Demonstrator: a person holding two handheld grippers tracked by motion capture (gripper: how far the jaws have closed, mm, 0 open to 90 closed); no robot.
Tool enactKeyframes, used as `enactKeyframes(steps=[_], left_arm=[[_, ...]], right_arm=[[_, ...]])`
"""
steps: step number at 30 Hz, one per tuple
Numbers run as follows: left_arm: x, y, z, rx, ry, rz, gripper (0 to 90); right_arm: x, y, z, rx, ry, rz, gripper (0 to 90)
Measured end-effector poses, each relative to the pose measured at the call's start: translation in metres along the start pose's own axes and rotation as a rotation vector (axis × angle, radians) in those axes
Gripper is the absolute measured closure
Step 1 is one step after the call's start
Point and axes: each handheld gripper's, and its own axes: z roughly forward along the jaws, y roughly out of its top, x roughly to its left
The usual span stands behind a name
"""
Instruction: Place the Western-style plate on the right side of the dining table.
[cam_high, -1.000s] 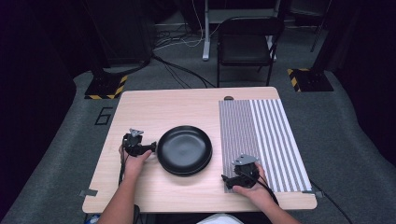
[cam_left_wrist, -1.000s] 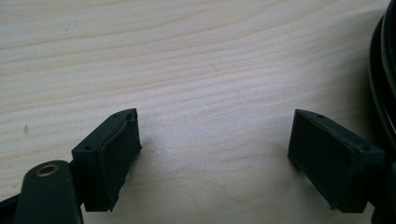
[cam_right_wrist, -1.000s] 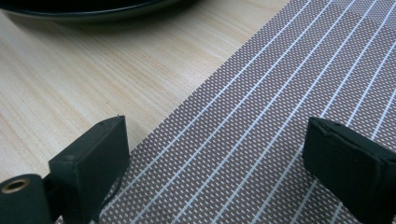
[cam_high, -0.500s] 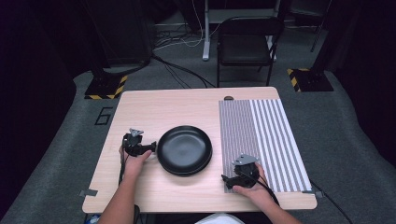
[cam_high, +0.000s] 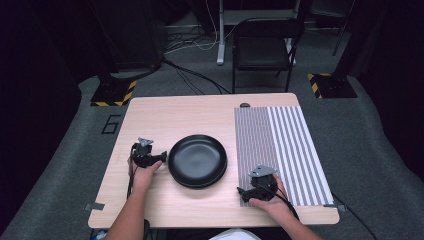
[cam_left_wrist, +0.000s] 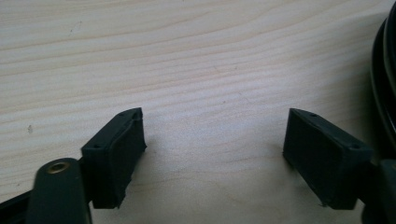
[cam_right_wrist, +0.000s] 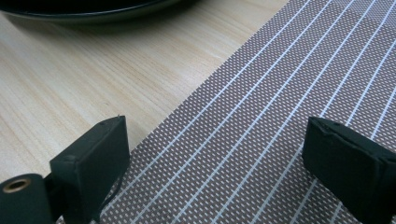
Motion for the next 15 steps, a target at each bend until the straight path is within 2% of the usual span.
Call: enactKeyframes(steps=[2,4,10,15], left_arm=[[0.0006,0.0001,-0.0009,0.006,-0.003,0.005,27.6],[0.0011,0.0002,-0.0014,0.000,0.004,-0.003,30.3],[0.0037,0.0011,-0.0051,0.013,0.001,-0.029,40.7],[0.0045,0.0017,-0.0086,0.025,-0.011,-0.059,41.3]], right_arm=[[0.0000,-0.0002,-0.0004,-0.006,-0.006,0.004,10.3],[-0.0004,-0.0011,-0.0023,-0.030,0.001,0.011,21.9],[0.0015,-0.0013,-0.0039,-0.044,-0.002,0.014,31.0],[0.0059,0.0012,-0.0065,-0.039,-0.019,-0.021,40.1]])
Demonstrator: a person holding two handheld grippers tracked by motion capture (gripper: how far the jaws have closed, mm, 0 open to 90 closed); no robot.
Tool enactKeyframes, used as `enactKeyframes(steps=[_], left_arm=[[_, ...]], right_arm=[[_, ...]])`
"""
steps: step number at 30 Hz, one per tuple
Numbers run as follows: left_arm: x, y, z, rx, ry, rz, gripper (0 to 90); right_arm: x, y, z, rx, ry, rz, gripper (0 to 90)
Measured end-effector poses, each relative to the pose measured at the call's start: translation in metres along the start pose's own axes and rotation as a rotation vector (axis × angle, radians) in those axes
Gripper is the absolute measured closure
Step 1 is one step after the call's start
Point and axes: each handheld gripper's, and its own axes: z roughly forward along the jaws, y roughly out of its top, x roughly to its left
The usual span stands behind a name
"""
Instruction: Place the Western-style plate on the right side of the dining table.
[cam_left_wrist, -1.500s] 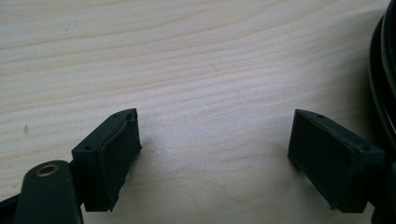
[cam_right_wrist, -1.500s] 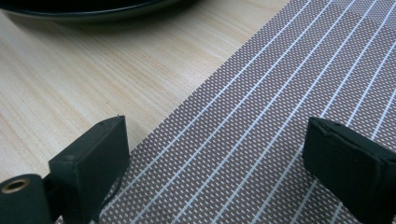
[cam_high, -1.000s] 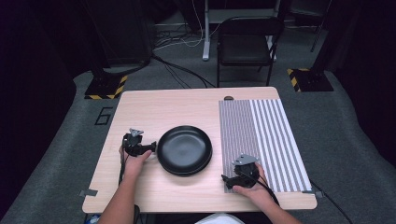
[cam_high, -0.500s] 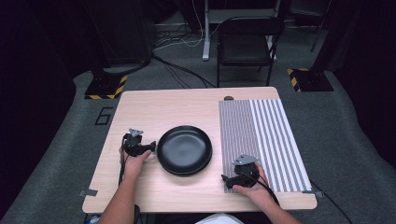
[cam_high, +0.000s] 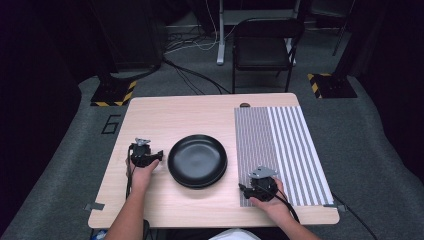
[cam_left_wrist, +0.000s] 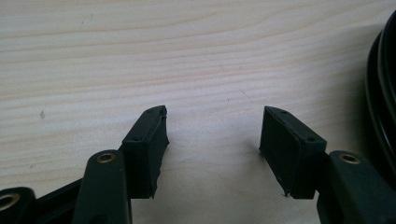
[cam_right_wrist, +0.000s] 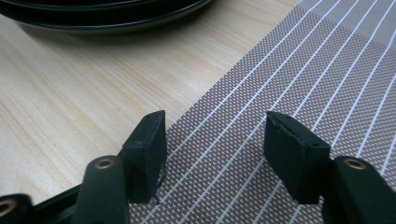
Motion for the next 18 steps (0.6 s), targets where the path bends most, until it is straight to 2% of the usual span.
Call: enactKeyframes(steps=[7,12,18], left_arm=[[-0.002,0.002,-0.010,0.020,0.011,-0.006,44.7],[-0.002,0.001,-0.014,0.039,-0.038,-0.025,50.0],[-0.003,0.002,-0.021,0.022,-0.080,-0.060,54.1]], right_arm=[[-0.003,0.003,0.000,0.002,0.049,0.019,44.8],[-0.005,0.006,-0.001,-0.002,0.055,0.029,46.7],[-0.006,0.008,-0.001,0.008,0.041,0.029,47.5]])
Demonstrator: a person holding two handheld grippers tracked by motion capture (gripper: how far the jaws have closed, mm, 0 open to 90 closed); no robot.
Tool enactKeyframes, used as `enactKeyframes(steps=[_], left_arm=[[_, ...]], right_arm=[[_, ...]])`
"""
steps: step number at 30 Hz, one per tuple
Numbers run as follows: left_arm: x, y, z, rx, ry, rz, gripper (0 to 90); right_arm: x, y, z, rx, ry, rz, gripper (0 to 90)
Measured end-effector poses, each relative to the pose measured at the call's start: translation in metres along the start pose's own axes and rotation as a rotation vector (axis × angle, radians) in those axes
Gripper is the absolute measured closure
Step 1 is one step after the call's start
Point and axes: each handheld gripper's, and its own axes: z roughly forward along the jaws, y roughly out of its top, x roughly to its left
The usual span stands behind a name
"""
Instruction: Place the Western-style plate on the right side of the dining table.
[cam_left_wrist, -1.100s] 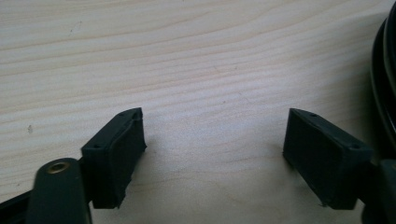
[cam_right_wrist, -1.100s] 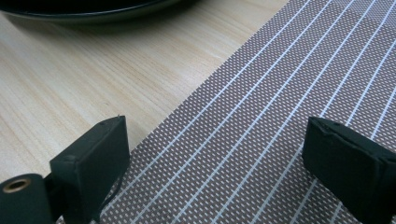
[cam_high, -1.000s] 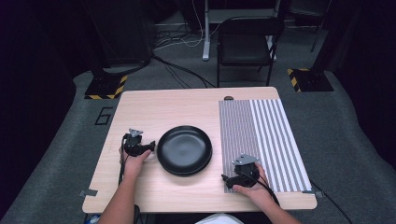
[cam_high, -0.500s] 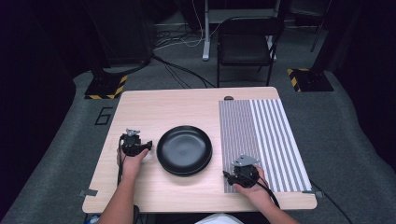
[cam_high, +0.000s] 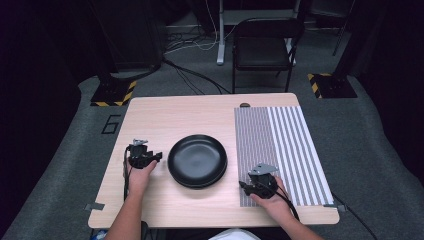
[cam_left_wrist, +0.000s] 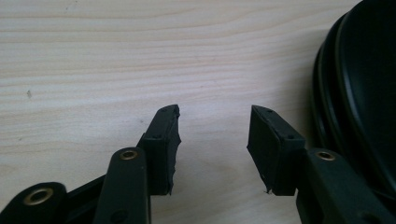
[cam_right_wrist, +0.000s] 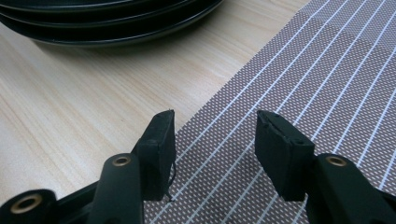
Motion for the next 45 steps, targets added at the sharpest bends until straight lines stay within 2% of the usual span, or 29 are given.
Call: enactKeyframes(steps=[6,12,14,16,18,19,24,30,36,39,43,45], left_arm=[[-0.001,0.001,-0.012,-0.025,-0.047,-0.049,59.5],[-0.005,0.002,-0.018,-0.045,-0.062,-0.056,63.4],[-0.008,0.003,-0.021,-0.050,-0.080,-0.064,64.7],[-0.010,0.004,-0.022,-0.049,-0.093,-0.061,66.0],[-0.012,0.004,-0.024,-0.042,-0.091,-0.054,66.2],[-0.013,0.005,-0.025,-0.044,-0.089,-0.046,66.2],[-0.019,0.005,-0.027,-0.045,-0.101,-0.025,64.0],[-0.024,0.006,-0.029,-0.043,-0.119,-0.010,64.0],[-0.027,0.006,-0.029,-0.039,-0.138,-0.009,64.1],[-0.029,0.005,-0.029,-0.035,-0.147,-0.008,64.1],[-0.030,0.004,-0.029,-0.034,-0.163,-0.014,64.3],[-0.031,0.003,-0.029,-0.034,-0.173,-0.034,64.4]], right_arm=[[-0.004,0.003,-0.001,0.000,-0.001,0.005,48.9],[-0.006,0.006,-0.002,0.004,-0.011,0.020,49.0],[-0.007,0.007,-0.002,0.010,-0.010,0.030,49.0],[-0.008,0.008,-0.003,0.009,-0.008,0.038,52.8],[-0.009,0.010,-0.004,0.013,0.028,0.068,55.9],[-0.009,0.012,-0.005,0.012,0.035,0.065,56.7],[-0.012,0.018,-0.007,0.013,0.025,0.053,56.4],[-0.017,0.027,-0.008,0.005,0.025,0.065,58.8],[-0.020,0.038,-0.003,0.005,0.034,0.064,60.8],[-0.021,0.041,0.000,0.001,0.034,0.074,60.6],[-0.024,0.045,0.003,0.000,0.058,0.100,61.8],[-0.026,0.046,0.004,-0.002,0.065,0.106,61.8]])
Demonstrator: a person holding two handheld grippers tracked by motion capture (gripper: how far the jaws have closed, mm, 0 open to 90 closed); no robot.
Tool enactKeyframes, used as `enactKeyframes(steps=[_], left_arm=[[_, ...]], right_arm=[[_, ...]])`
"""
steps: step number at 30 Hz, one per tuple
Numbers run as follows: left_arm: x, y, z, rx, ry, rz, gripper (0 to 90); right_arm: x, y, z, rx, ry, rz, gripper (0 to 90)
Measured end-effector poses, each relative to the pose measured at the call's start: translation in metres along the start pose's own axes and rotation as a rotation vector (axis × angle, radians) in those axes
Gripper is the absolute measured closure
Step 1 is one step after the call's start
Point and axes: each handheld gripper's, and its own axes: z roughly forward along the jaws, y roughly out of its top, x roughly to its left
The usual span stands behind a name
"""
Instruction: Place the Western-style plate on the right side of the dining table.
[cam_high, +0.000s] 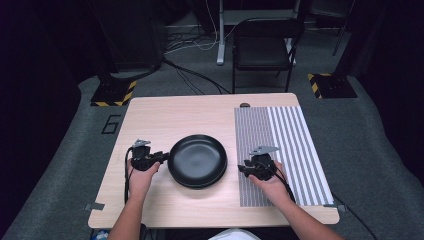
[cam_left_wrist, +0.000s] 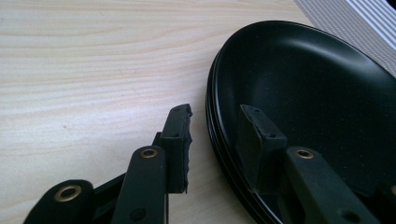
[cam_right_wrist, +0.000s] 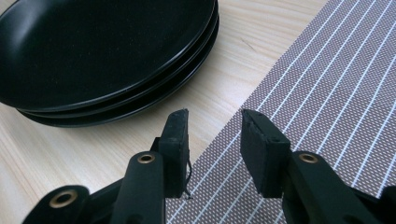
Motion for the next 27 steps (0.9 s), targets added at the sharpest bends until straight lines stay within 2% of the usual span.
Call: enactKeyframes(steps=[9,13,19,27], left_arm=[[0.001,-0.003,-0.003,0.008,-0.020,-0.028,64.4],[0.003,-0.004,-0.004,0.007,-0.033,-0.048,64.7],[0.001,-0.005,-0.008,-0.002,0.005,-0.037,64.9],[0.002,-0.009,-0.007,0.023,-0.019,-0.059,65.1]], right_arm=[[-0.002,0.006,0.008,0.016,0.028,0.026,60.0],[-0.001,0.009,0.011,0.004,0.029,0.027,61.1],[-0.002,0.013,0.015,-0.001,0.044,0.036,62.3],[-0.003,0.018,0.018,0.001,0.079,0.082,65.9]])
